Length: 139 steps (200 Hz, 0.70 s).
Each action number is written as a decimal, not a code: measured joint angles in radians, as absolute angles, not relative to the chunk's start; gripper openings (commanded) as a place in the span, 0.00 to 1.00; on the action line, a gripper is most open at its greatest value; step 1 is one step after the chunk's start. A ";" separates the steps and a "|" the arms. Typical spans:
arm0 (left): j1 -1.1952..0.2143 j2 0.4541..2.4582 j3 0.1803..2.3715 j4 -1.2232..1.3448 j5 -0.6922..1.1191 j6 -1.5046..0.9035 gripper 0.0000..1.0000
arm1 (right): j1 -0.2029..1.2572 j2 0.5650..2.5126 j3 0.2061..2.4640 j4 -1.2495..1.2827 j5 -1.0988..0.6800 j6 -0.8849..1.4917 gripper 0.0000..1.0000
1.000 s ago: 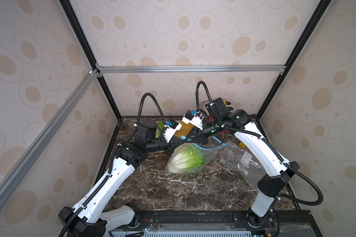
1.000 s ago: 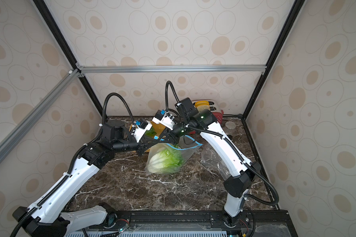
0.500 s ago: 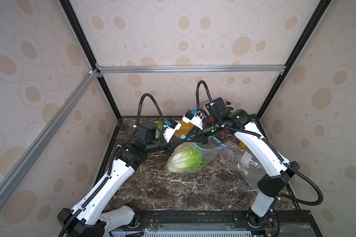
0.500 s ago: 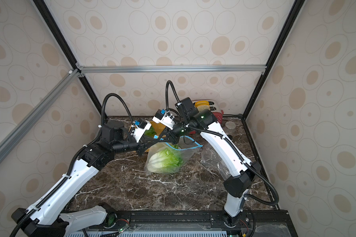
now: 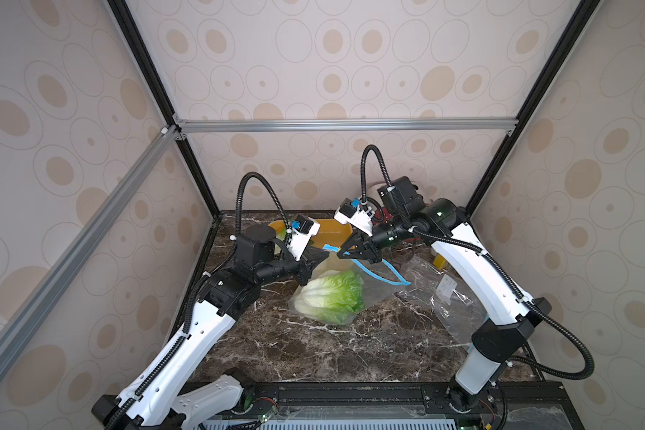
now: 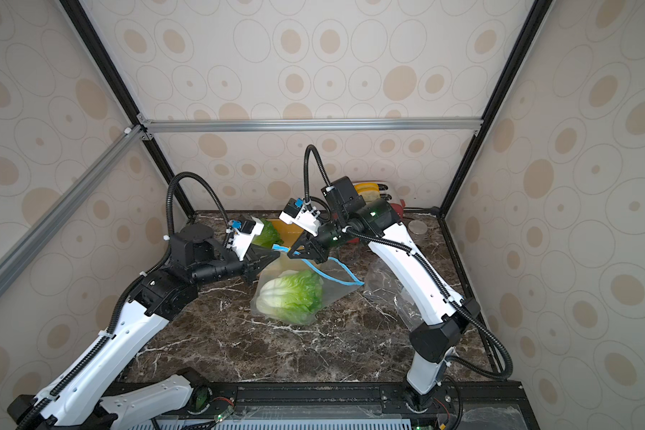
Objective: Put the chinese cabbages into a zipper bag and zip it
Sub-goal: Zip the zipper on the zipper food storage bag.
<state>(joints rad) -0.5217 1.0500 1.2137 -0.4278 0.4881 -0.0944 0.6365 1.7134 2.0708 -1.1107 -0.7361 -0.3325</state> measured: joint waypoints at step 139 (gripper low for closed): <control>-0.421 0.949 1.214 -0.544 0.225 -0.223 0.00 | 0.516 1.446 1.721 -1.014 -0.683 -0.234 0.06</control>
